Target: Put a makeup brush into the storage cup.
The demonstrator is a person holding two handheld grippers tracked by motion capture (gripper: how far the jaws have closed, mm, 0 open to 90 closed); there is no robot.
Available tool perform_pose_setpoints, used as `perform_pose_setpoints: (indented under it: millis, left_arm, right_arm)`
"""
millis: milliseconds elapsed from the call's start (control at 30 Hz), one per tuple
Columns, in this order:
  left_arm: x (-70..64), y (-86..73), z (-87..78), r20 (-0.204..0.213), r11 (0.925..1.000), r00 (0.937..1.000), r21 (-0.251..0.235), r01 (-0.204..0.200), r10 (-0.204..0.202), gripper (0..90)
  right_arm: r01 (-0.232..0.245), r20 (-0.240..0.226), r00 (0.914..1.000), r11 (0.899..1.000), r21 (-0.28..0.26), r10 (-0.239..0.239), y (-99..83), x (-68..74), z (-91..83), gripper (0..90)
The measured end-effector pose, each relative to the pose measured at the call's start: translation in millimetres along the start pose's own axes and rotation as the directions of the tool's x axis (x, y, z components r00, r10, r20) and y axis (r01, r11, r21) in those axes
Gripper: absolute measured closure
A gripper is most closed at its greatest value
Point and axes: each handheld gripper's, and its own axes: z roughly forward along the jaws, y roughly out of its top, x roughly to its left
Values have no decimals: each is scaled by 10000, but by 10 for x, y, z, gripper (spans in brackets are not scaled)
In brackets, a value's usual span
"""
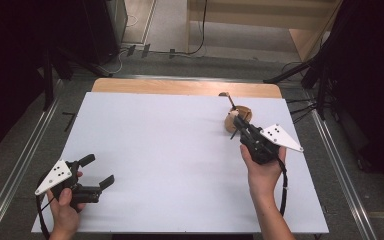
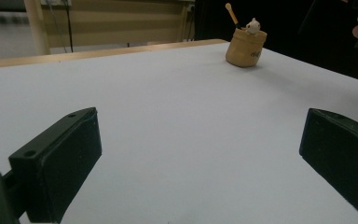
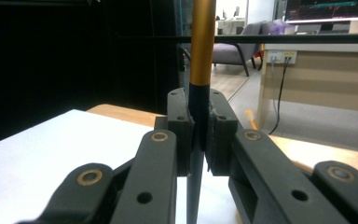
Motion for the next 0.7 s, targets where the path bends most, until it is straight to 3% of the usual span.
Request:
perform_pose_setpoints:
  millis: [167,367,700]
  left_arm:
    - [29,13,-51,-179,10000,9998,-49,-59,59,0]
    - [97,4,-117,-356,9996,9992,-223,154,-162,0]
    - [103,-13,-95,-299,9997,9994,-123,195,-199,0]
  right_arm:
    - [218,152,9996,9997,-71,-217,78,-65,21,841]
    - [252,336,9991,9995,-200,-245,113,-156,51,841]
    - [275,612,9978,9992,-281,-257,205,-285,133,841]
